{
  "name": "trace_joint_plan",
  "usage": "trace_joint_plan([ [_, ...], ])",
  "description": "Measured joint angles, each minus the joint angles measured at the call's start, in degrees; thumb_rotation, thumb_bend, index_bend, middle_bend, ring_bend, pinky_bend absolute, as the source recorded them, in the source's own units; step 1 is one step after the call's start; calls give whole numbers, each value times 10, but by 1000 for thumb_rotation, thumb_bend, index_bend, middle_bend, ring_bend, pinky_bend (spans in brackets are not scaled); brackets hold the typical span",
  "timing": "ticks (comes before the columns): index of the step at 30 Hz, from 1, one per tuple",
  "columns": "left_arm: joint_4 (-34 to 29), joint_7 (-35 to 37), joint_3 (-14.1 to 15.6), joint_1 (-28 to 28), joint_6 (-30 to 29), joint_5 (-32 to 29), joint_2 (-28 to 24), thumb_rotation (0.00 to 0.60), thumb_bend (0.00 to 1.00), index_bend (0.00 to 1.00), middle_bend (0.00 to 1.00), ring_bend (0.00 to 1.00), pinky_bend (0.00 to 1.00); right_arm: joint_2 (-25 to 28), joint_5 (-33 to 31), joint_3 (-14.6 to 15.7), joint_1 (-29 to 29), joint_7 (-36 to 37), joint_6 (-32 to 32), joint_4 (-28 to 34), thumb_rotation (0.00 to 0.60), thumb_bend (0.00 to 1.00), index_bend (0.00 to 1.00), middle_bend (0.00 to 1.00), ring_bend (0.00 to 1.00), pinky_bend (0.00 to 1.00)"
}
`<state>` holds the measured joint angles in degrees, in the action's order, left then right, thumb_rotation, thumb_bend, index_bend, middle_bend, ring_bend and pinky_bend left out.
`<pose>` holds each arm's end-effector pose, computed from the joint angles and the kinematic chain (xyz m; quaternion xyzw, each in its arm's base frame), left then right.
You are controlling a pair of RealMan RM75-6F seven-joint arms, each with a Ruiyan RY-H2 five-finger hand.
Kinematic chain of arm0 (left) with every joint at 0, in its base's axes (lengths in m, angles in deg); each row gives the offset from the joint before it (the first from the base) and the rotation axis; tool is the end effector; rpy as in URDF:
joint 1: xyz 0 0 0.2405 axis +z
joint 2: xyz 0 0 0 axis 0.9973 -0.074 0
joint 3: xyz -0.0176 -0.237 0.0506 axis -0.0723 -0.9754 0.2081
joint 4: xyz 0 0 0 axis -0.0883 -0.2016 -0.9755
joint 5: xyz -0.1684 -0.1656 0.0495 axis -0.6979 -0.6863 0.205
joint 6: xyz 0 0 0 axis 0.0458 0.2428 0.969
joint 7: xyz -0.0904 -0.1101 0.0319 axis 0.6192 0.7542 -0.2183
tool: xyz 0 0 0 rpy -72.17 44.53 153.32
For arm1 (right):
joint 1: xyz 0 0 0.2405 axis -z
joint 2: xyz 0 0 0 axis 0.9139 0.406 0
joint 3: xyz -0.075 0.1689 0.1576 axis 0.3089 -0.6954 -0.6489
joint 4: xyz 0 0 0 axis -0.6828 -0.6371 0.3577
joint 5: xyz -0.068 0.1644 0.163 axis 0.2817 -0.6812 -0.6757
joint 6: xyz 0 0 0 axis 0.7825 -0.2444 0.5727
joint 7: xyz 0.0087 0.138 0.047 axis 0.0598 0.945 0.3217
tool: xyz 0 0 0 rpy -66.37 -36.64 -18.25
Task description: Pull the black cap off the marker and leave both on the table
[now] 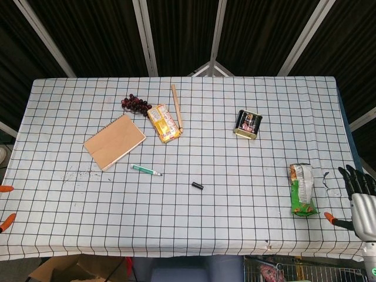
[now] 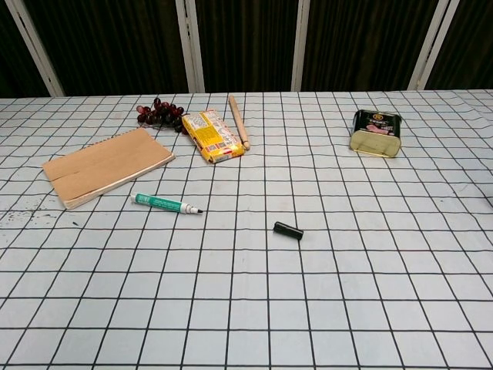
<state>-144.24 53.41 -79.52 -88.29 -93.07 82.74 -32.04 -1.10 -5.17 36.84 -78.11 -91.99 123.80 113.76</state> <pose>-0.3125 0.1318 0.1888 -0.5637 -0.4760 -0.3726 0.5629 -0.2808 -0.1656 0.1656 0.5664 -0.4291 0.3482 0.6114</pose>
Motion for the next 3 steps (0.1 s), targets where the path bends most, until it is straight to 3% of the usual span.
trace_joint_plan([
  [3,12,3,4,16,-14,6,10,600,422,311,0,0,0,6,35,10,26,23,11,-29,600,1,72,0,0,0],
])
